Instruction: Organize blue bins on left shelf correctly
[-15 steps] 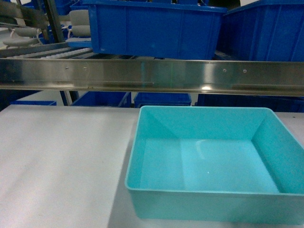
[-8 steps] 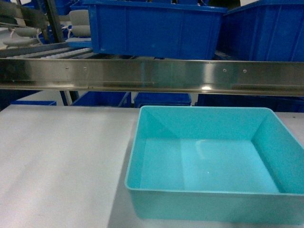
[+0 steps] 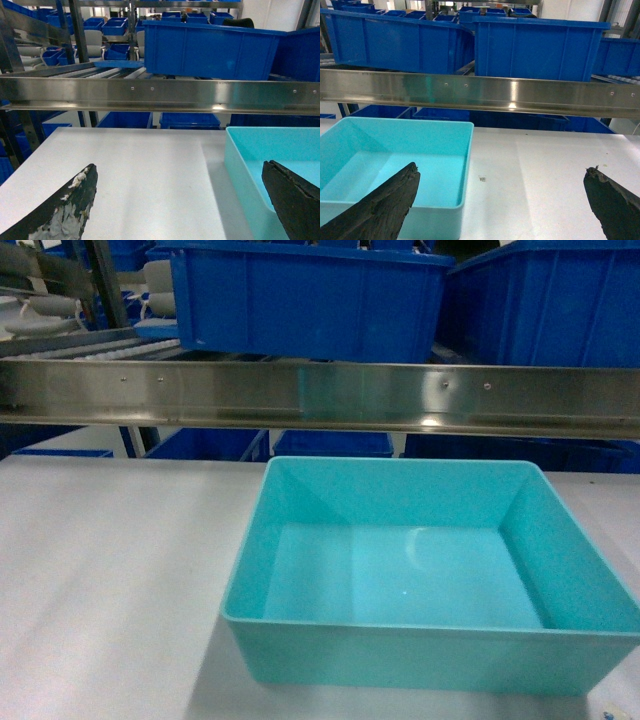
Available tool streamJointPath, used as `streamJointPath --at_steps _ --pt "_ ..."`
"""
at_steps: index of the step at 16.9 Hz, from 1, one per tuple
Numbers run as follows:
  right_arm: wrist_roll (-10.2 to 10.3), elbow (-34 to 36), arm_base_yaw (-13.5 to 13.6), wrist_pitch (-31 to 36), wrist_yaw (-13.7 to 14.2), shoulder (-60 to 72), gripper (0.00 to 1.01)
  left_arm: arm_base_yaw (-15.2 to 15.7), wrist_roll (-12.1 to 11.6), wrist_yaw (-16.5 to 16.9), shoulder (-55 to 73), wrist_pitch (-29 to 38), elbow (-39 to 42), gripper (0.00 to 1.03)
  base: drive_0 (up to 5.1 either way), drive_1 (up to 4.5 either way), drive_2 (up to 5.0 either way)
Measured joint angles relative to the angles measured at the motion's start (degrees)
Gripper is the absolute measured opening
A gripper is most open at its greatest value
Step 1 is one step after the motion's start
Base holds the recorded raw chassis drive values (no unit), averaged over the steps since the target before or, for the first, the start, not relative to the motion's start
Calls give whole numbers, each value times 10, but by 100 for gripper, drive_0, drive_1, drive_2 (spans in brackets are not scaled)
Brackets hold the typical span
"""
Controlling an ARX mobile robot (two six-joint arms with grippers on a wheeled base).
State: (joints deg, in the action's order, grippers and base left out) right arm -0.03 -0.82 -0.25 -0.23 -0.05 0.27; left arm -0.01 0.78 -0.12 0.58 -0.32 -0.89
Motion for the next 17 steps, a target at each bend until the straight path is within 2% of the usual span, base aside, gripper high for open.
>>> streamJointPath --at_steps 4,5,12,14,15,16,17 --pt "0 0 0 0 0 0 98 0 0 0 0 0 0 98 475 -349 -164" --pt "0 0 0 -2 2 0 98 0 0 2 0 0 0 98 0 0 0" --pt "0 0 0 -2 2 0 98 0 0 1 0 -1 0 98 12 412 -389" --pt "0 0 0 -2 2 0 98 0 0 1 0 0 0 98 0 0 0" --pt "-2 0 9 41 12 19 98 -4 0 -2 10 20 0 98 0 0 0" --pt "-4 -3 40 128 35 98 98 -27 3 -24 85 112 -7 98 0 0 0" --pt "-5 -9 70 187 49 186 98 -47 2 -38 180 188 -15 98 0 0 0"
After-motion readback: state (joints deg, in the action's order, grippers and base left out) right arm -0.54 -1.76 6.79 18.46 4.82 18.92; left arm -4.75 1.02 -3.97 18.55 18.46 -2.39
